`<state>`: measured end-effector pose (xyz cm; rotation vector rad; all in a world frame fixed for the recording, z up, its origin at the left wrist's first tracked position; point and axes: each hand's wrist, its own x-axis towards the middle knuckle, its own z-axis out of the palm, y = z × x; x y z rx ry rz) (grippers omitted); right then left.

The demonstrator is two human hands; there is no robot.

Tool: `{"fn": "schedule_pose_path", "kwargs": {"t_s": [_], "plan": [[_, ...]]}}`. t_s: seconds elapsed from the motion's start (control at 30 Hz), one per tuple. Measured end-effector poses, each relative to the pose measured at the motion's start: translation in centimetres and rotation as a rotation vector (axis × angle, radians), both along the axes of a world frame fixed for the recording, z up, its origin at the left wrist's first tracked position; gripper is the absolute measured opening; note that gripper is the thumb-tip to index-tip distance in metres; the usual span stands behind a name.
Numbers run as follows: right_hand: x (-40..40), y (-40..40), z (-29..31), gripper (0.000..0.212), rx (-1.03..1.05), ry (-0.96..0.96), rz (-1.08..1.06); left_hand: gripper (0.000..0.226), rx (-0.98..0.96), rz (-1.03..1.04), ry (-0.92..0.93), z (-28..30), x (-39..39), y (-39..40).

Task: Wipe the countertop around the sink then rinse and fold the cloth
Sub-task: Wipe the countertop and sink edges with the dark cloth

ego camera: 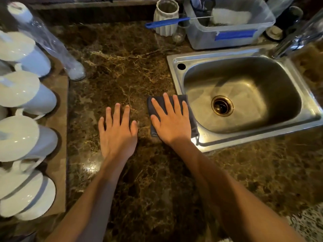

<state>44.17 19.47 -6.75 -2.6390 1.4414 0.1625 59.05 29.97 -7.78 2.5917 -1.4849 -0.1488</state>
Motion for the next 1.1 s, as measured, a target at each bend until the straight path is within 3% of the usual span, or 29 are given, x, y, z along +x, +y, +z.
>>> {"fn": "schedule_pose_path", "kwargs": {"t_s": [0.1, 0.27, 0.43, 0.57, 0.7, 0.8, 0.87, 1.0, 1.1], "plan": [[-2.0, 4.1, 0.5, 0.058, -0.026, -0.069, 0.080, 0.056, 0.001, -0.013, -0.018, 0.2, 0.0, 0.1], [-10.9, 12.0, 1.1, 0.057, 0.037, 0.048, 0.202, 0.058, 0.029, -0.014, 0.032, 0.4, 0.0, 0.0], [-13.4, 9.3, 1.2, 0.053, 0.043, 0.127, 0.114, 0.058, 0.047, -0.011, 0.022, 0.7, 0.1, 0.0], [-11.3, 5.8, 2.4, 0.053, 0.038, 0.021, 0.001, 0.058, 0.049, -0.001, 0.013, 0.7, -0.1, -0.1], [-9.6, 0.7, 1.2, 0.054, 0.130, -0.078, 0.065, 0.060, 0.048, 0.000, -0.028, 0.5, -0.2, 0.0], [-6.1, -4.9, 0.5, 0.055, 0.329, -0.364, -0.073, 0.061, 0.073, -0.006, -0.050, 0.6, -0.3, -0.1], [-4.6, -6.7, 0.3, 0.057, 0.344, -0.453, -0.087, 0.059, 0.093, 0.025, -0.038, 0.7, -0.5, -0.2], [-7.2, -3.7, 0.5, 0.050, 0.160, -0.304, 0.103, 0.055, 0.005, 0.140, 0.094, 2.0, -2.7, -3.4], [-9.6, -1.0, 1.5, 0.059, 0.152, -0.168, 0.117, 0.054, -0.061, 0.058, 0.111, 2.2, -4.5, -9.4]]}}
